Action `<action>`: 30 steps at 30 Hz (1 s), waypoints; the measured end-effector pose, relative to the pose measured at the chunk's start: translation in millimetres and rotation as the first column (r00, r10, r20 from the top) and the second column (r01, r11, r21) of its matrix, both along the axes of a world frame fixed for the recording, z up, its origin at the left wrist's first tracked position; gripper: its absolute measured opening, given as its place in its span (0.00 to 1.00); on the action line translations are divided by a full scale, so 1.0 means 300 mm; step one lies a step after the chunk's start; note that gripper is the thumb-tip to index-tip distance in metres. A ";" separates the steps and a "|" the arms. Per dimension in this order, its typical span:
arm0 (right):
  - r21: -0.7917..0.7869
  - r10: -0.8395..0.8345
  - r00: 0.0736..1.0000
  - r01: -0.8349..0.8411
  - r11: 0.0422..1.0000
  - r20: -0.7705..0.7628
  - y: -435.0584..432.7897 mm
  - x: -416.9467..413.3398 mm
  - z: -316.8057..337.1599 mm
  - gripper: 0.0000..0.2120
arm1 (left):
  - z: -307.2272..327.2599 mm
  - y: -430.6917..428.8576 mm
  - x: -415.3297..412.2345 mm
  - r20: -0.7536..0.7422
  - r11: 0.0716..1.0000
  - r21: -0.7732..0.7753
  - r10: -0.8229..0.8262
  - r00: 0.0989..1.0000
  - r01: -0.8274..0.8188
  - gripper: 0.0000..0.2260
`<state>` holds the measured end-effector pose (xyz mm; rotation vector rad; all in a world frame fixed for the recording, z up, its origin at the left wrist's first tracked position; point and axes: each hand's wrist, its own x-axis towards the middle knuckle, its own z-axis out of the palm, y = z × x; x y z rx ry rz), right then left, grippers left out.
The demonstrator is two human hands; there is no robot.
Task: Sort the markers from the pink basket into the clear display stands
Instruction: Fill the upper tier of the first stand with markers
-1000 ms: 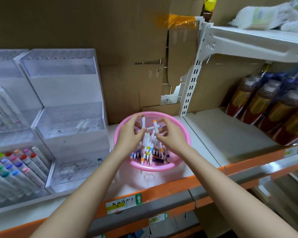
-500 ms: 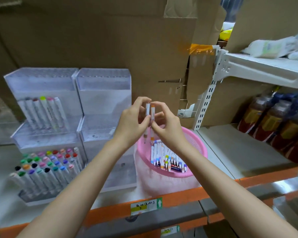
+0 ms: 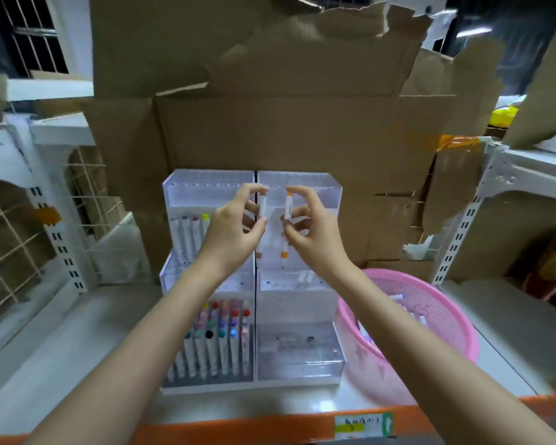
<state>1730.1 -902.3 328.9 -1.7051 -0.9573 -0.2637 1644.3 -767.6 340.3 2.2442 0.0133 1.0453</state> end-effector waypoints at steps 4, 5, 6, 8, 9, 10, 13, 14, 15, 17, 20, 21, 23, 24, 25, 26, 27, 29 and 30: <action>0.014 0.005 1.000 -0.005 1.000 0.012 0.133 -0.032 -0.008 0.21 | 0.022 0.117 -0.043 -0.002 1.000 -0.012 -0.005 1.000 0.005 0.16; 0.016 0.007 1.000 -0.007 1.000 0.013 0.160 -0.038 -0.014 0.21 | 0.021 0.143 -0.053 0.005 1.000 -0.015 -0.004 1.000 0.004 0.17; 0.017 0.011 1.000 -0.011 1.000 0.014 0.180 -0.043 -0.020 0.21 | 0.020 0.162 -0.060 0.016 1.000 -0.018 -0.002 1.000 0.002 0.17; 0.027 0.002 1.000 -0.002 1.000 0.013 0.222 -0.047 -0.031 0.21 | 0.016 0.202 -0.070 0.040 1.000 -0.020 0.001 0.999 0.000 0.17; 0.036 -0.011 1.000 0.011 0.999 0.011 0.243 -0.047 -0.036 0.21 | 0.013 0.219 -0.071 0.047 1.000 -0.025 -0.006 0.999 0.007 0.17; 0.047 -0.025 1.000 0.024 0.999 0.009 0.263 -0.047 -0.040 0.22 | 0.012 0.235 -0.068 0.053 0.999 -0.032 -0.019 0.998 0.021 0.17; 0.083 -0.058 0.998 0.056 0.995 0.024 0.300 -0.045 -0.042 0.21 | 0.015 0.266 -0.041 0.085 0.997 -0.039 -0.067 0.994 0.071 0.18; 0.095 -0.070 0.997 0.066 0.993 0.043 0.304 -0.044 -0.041 0.21 | 0.017 0.271 -0.030 0.094 0.995 -0.043 -0.080 0.992 0.085 0.18; 0.108 -0.083 0.995 0.076 0.991 0.061 0.307 -0.041 -0.040 0.20 | 0.018 0.274 -0.017 0.102 0.994 -0.046 -0.092 0.991 0.097 0.18; 0.132 -0.113 0.991 0.102 0.986 0.075 0.309 -0.032 -0.042 0.20 | 0.019 0.281 0.007 0.111 0.994 -0.043 -0.099 0.989 0.104 0.18; 0.144 -0.167 0.979 0.150 0.978 0.115 0.311 -0.016 -0.050 0.19 | 0.016 0.292 0.036 0.104 0.993 -0.038 -0.103 0.989 0.108 0.18; 0.144 -0.185 0.973 0.164 0.976 0.141 0.311 -0.012 -0.054 0.19 | 0.014 0.295 0.045 0.102 0.993 -0.035 -0.112 0.988 0.116 0.18; 0.154 -0.205 0.965 0.181 0.971 0.161 0.312 -0.005 -0.060 0.20 | 0.008 0.298 0.058 0.105 0.991 -0.017 -0.129 0.986 0.131 0.18; 0.162 -0.209 0.964 0.183 0.970 0.162 0.313 -0.001 -0.063 0.20 | 0.005 0.298 0.062 0.107 0.991 -0.006 -0.131 0.986 0.132 0.18; 0.168 -0.212 0.963 0.185 0.968 0.164 0.313 0.001 -0.067 0.20 | 0.002 0.299 0.066 0.107 0.991 0.001 -0.130 0.986 0.131 0.18; 0.174 -0.215 0.961 0.186 0.967 0.171 0.314 0.003 -0.070 0.21 | -0.001 0.299 0.068 0.108 0.991 0.005 -0.130 0.986 0.130 0.17; 0.177 -0.218 0.959 0.186 0.966 0.180 0.314 0.005 -0.074 0.21 | -0.006 0.300 0.069 0.109 0.991 0.013 -0.132 0.985 0.132 0.16; 0.180 -0.220 0.956 0.186 0.966 0.192 0.314 0.008 -0.080 0.21 | -0.014 0.301 0.068 0.106 0.990 0.060 -0.133 0.985 0.128 0.15; 0.179 -0.221 0.956 0.187 0.966 0.193 0.314 0.009 -0.083 0.21 | -0.018 0.301 0.067 0.103 0.989 0.089 -0.130 0.986 0.121 0.14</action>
